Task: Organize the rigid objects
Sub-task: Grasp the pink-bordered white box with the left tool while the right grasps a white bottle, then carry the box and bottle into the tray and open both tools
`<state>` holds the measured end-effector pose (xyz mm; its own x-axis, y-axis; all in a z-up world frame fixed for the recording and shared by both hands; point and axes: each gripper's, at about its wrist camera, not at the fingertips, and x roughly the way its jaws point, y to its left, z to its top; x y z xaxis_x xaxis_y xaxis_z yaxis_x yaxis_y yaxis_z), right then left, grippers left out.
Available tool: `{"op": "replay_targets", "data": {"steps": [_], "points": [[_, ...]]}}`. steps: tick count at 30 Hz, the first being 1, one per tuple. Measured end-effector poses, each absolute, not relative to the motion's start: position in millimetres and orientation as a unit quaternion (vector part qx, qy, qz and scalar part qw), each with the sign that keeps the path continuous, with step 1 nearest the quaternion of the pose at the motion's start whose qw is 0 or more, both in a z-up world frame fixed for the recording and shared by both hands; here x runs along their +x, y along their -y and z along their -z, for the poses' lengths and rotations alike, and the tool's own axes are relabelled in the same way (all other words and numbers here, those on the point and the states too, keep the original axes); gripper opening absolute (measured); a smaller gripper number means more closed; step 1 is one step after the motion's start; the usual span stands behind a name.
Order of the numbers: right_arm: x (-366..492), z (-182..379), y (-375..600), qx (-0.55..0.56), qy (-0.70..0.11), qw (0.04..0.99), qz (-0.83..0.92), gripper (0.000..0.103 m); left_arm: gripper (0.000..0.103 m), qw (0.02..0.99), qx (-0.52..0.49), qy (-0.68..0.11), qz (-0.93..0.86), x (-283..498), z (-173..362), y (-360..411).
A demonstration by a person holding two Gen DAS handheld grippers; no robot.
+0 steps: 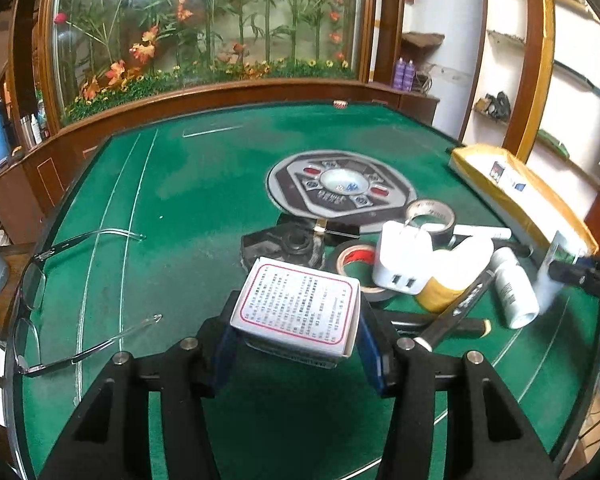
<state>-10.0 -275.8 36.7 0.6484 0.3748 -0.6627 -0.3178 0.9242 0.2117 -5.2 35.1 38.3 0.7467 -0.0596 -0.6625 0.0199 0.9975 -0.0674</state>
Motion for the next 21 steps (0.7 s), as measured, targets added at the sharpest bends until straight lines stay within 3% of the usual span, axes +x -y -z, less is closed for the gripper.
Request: {"op": "replay_targets", "data": {"steps": [21], "points": [[-35.5, -45.0, 299.4, 0.079, -0.352, 0.907, -0.218, 0.034, 0.053, 0.941, -0.04, -0.323, 0.089, -14.2, -57.1, 31.1]]}}
